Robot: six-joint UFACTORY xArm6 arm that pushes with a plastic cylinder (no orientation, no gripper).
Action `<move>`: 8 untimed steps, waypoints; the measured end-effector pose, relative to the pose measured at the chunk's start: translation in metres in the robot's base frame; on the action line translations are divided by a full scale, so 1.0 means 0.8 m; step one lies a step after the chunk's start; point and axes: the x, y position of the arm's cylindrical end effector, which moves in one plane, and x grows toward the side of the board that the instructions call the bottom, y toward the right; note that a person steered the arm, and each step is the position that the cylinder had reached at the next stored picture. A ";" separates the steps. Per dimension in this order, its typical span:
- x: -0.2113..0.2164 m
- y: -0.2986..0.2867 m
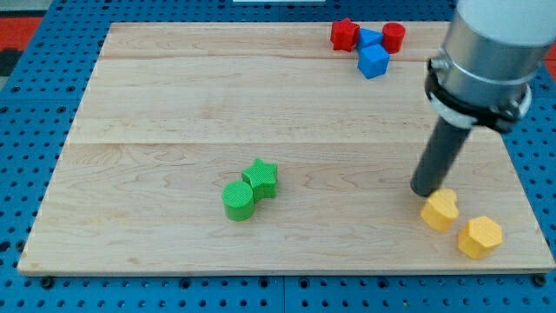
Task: Separate the blue blocks from the red blocks
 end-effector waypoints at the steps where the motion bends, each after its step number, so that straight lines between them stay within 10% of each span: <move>1: -0.026 0.010; 6: -0.423 0.132; 8: -0.424 0.037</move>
